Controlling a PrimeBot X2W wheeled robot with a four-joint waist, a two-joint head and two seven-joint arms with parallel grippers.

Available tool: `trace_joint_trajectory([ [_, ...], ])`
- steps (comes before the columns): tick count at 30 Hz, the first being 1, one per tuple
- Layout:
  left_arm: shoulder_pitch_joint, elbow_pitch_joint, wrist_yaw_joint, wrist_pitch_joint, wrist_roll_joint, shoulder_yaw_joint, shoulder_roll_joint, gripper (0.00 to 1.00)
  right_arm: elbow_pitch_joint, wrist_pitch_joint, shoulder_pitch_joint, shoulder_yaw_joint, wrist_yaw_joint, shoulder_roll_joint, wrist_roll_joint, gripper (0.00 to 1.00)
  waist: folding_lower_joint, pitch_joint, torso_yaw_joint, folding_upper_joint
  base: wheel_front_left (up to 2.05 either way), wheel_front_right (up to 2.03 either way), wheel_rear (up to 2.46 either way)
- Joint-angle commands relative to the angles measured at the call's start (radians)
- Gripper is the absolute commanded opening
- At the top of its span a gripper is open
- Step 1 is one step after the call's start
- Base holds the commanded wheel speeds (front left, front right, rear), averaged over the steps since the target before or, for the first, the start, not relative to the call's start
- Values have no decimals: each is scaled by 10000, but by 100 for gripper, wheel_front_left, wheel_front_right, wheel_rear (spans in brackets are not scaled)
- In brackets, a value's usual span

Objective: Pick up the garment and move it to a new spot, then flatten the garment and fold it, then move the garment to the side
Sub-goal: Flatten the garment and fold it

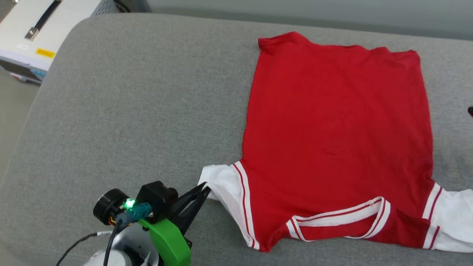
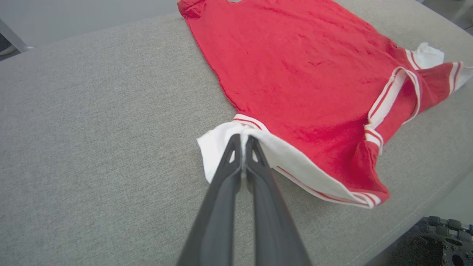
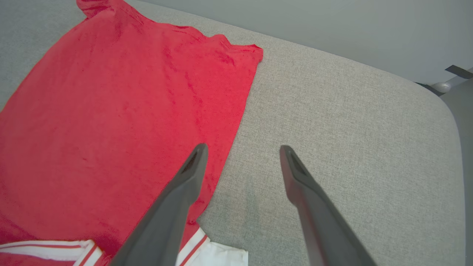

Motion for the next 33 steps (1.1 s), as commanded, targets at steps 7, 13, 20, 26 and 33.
trace_joint_trajectory([
  [7,-544,-1222,194,339,405,-15,114,0,1253,1998,-2903,-403,-9,290,-687,100,0,2638,1564,0,0,0,0],
  [13,-800,-1785,-11,442,593,-266,-20,0,2329,2989,-4524,-247,-9,278,-1588,100,0,3380,2067,0,0,0,0],
  [20,-932,-1871,-118,367,675,-486,-328,0,3827,3231,-5861,-244,-9,80,-2394,100,0,3773,2517,0,0,0,0],
  [26,-987,-1781,-139,212,702,-503,-431,0,4594,3284,-6399,13,-9,-16,-2574,100,0,3961,2710,0,0,0,0],
  [33,-1051,-1636,-171,89,638,-467,-493,0,5228,3500,-5948,179,-9,-60,-2549,0,0,3857,2768,0,0,0,0],
])
